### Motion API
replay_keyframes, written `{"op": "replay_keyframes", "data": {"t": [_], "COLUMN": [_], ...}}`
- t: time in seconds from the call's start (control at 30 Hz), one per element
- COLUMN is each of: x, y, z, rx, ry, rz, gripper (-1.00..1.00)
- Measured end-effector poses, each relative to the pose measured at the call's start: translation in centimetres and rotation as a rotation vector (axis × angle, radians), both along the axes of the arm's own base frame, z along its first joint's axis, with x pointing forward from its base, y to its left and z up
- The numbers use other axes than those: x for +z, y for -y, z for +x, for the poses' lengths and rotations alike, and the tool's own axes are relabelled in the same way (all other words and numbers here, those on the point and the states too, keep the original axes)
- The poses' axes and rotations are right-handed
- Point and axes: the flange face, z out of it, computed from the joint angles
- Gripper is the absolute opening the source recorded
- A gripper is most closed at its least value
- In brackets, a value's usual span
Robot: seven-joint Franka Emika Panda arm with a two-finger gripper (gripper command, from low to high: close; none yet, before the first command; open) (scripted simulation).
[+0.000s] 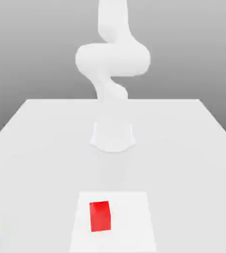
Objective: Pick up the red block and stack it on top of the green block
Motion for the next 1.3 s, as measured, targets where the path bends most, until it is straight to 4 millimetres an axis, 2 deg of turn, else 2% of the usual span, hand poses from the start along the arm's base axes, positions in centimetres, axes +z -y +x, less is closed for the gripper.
{"op": "replay_keyframes", "data": {"t": [0.17, 0.27, 0.37, 0.5, 0.67, 0.77, 0.9, 0.93, 1.13, 1.2, 1.3], "x": [-10.5, -17.0, -23.5, -32.1, -42.2, -46.6, -51.2, -51.8, -52.1, -50.9, -47.9], "y": [0.8, 1.2, 1.5, 2.0, 2.7, 2.8, 2.8, 2.8, 2.8, 2.8, 2.8], "z": [5.3, 7.2, 8.0, 7.7, 5.0, 3.9, 3.7, 3.7, 3.6, 3.7, 3.8], "rx": [0.031, 0.049, 0.067, 0.09, 0.117, 0.128, 0.13, 0.13, 0.13, 0.13, 0.13], "ry": [-0.169, -0.267, -0.365, -0.496, -0.66, -0.709, -0.715, -0.716, -0.716, -0.716, -0.716], "rz": [-0.012, -0.019, -0.026, -0.036, -0.05, -0.056, -0.056, -0.056, -0.056, -0.056, -0.056], "gripper": [0.0, 0.0, 0.0, 0.0, 0.0, 0.0, 0.0, -1.0, -1.0, -1.0, -1.0]}}
